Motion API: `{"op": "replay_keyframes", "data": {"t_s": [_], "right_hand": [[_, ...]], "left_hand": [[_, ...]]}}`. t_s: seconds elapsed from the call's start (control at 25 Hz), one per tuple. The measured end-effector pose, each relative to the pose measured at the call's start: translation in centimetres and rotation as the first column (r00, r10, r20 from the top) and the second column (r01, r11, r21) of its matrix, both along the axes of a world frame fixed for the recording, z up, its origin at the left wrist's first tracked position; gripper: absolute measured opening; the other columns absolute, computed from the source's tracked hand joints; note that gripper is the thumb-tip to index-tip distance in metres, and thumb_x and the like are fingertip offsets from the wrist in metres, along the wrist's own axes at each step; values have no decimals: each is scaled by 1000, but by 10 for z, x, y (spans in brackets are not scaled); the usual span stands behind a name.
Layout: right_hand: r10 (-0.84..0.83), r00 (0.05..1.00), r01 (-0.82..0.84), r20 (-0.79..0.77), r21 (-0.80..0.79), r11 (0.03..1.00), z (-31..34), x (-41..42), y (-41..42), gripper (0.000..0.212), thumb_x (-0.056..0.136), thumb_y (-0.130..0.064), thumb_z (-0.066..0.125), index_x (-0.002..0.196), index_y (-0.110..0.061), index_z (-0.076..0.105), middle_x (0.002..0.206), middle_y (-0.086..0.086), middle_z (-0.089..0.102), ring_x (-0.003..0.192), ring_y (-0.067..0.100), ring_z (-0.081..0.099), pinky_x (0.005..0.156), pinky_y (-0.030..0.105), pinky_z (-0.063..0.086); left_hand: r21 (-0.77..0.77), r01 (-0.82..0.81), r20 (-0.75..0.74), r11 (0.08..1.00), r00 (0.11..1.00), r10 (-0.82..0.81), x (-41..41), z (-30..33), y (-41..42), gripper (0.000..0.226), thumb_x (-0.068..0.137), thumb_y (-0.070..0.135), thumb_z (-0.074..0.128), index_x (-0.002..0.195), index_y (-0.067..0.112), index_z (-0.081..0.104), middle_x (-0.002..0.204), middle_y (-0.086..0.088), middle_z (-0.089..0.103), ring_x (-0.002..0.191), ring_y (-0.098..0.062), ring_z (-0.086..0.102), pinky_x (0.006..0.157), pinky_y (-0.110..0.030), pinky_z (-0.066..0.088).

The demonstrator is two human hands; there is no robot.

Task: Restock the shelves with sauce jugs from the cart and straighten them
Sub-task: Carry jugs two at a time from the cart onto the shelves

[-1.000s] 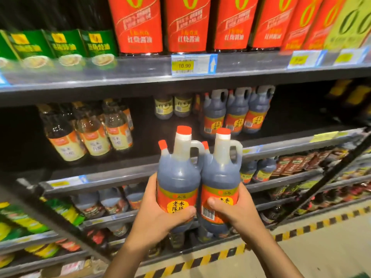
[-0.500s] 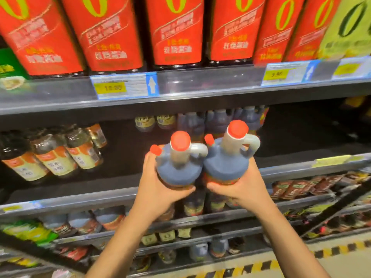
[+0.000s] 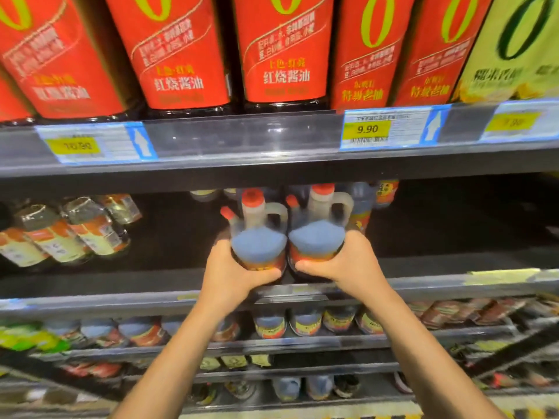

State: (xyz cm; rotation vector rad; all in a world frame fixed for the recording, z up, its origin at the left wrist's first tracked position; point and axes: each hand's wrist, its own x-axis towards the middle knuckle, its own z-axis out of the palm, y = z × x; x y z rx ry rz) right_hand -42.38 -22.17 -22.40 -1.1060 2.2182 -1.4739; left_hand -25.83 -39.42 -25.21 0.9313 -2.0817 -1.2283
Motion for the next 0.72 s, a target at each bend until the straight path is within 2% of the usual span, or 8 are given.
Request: {"op": "replay_keyframes", "data": {"t_s": [0.16,0.24,0.32,0.36,0.4,0.52,0.64,0.72], "right_hand": [[19,998,-24,58,98,995,-9,-7,4,69,59,-42,97,117,-18,68,103,-13,76,97,-1,71,84,31,61],[-3,996,-9,85,142,990,-12,-4,7,65,62,-41,96,114,-19,63,103,-13,73,95,0,69,77,23,60],[-61,989,37,133,174,984,-11,4,9,59,67,-37,94,108,-19,55,100,-15,66,91,0,65,70,17,54],[-84,987,57,134,195,979,-12,8,9,58,70,-37,92,106,-21,50,100,-16,61,91,2,63,72,17,52],[-96,989,71,108,215,974,-14,13,9,58,72,-40,90,106,-22,47,101,-14,60,94,7,63,76,24,54],[-99,994,85,39,259,962,-14,20,11,58,74,-50,85,107,-23,45,112,-4,62,104,18,63,88,43,57],[-67,997,73,-34,257,964,-15,21,18,57,79,-51,81,114,-22,47,117,-1,60,111,20,60,93,42,54],[-48,988,77,-148,196,978,-21,30,31,62,84,-43,78,133,-17,49,129,2,57,123,20,54,103,35,47]], "left_hand": [[49,13,31,999,999,-15,-7,3,9,50,50,29,100,92,15,78,85,5,80,82,-6,75,76,-39,63],[31,48,11,998,999,-49,-9,4,13,45,56,23,99,94,15,77,85,5,79,81,-5,75,75,-34,63],[10,40,-26,999,999,-40,-7,4,20,44,60,20,97,96,21,72,86,6,77,81,3,72,71,-22,60],[-8,14,-36,1000,999,-14,-5,2,23,47,61,20,97,97,26,66,88,10,74,83,8,70,70,-15,57],[-26,-14,-42,1000,999,13,-3,2,27,53,62,24,96,99,30,59,93,14,70,85,11,67,70,-11,54],[-68,-43,8,997,999,43,0,-4,29,70,60,43,94,113,28,52,109,13,64,97,9,63,78,-15,53],[-88,-39,24,995,999,41,4,-3,32,69,64,40,93,117,29,49,114,16,62,102,11,60,83,-16,53],[-132,-39,24,990,999,42,14,-2,44,66,71,39,89,122,36,47,120,24,58,110,15,55,91,-17,50]]}}
